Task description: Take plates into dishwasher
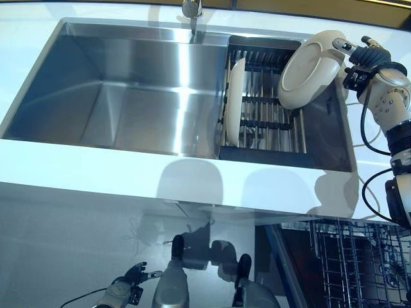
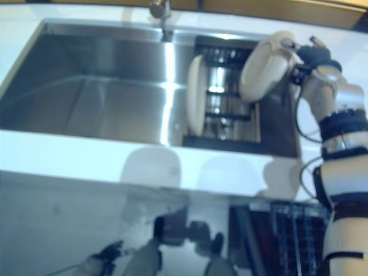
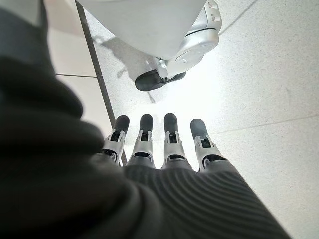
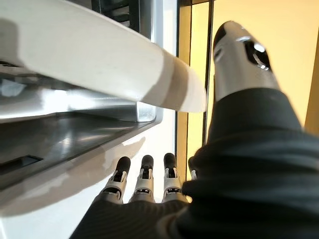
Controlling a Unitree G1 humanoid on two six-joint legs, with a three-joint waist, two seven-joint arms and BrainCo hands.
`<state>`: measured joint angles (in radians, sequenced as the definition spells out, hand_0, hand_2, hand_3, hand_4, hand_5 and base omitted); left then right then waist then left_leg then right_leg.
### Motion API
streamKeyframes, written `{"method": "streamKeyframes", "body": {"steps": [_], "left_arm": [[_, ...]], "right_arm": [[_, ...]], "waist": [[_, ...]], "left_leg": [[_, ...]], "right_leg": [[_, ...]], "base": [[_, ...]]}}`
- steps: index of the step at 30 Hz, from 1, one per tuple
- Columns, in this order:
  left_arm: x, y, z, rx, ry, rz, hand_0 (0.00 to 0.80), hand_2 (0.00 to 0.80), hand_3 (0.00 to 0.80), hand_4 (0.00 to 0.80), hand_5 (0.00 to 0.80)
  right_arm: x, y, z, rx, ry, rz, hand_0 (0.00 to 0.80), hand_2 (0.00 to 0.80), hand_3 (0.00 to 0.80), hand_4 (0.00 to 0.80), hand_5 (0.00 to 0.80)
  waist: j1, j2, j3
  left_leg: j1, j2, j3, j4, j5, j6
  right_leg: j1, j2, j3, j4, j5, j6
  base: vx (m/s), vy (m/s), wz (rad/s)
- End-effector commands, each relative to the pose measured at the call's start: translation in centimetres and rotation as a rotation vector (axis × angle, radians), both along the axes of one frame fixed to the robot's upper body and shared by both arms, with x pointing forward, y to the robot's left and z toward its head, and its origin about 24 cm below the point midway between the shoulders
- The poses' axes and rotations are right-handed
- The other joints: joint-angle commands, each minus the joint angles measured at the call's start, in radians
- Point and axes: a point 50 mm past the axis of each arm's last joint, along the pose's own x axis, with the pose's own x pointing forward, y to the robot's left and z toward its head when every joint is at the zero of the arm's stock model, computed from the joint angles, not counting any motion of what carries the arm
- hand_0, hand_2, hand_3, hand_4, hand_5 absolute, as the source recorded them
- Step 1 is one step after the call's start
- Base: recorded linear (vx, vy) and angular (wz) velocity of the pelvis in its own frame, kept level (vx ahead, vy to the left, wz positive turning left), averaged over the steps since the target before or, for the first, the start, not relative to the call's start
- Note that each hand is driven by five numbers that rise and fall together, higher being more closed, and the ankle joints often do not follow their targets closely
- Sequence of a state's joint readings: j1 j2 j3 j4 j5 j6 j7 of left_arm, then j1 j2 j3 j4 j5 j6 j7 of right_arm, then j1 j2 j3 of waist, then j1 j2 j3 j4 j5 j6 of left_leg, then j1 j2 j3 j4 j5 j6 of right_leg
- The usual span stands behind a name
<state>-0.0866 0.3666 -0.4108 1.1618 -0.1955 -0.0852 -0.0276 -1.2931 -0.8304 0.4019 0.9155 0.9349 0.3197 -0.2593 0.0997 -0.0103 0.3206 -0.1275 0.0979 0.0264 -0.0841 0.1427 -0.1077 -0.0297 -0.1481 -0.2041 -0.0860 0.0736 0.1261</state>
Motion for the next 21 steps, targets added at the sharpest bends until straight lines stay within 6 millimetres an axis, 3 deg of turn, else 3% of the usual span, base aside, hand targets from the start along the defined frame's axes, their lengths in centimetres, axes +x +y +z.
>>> {"method": "streamKeyframes", "body": {"steps": [1, 21], "left_arm": [[-0.5, -0.7, -0.4, -0.016, -0.004, 0.009, 0.0, 0.0, 0.0, 0.0, 0.0], [0.6, -1.5, 0.1, -0.056, -0.077, -0.001, 0.0, 0.0, 0.0, 0.0, 0.0]], "right_arm": [[-0.5, 1.5, 5.0, -0.064, -0.138, 0.044, 0.0, 0.0, 0.0, 0.0, 0.0], [-0.2, 2.1, 4.2, -0.024, -0.119, 0.101, 0.0, 0.0, 0.0, 0.0, 0.0]], "waist": [[0.016, -0.026, 0.001], [0.028, -0.022, 0.026]], "left_leg": [[0.014, -0.08, -0.008, -0.003, -0.06, 0.035], [0.003, -0.082, -0.013, -0.003, -0.054, 0.035]], "right_leg": [[-0.083, 0.005, -0.006, -0.001, 0.073, -0.01], [-0.09, 0.001, -0.016, -0.001, 0.077, -0.011]], "base": [[0.0, 0.0, 0.0], [0.0, 0.0, 0.0]]}}
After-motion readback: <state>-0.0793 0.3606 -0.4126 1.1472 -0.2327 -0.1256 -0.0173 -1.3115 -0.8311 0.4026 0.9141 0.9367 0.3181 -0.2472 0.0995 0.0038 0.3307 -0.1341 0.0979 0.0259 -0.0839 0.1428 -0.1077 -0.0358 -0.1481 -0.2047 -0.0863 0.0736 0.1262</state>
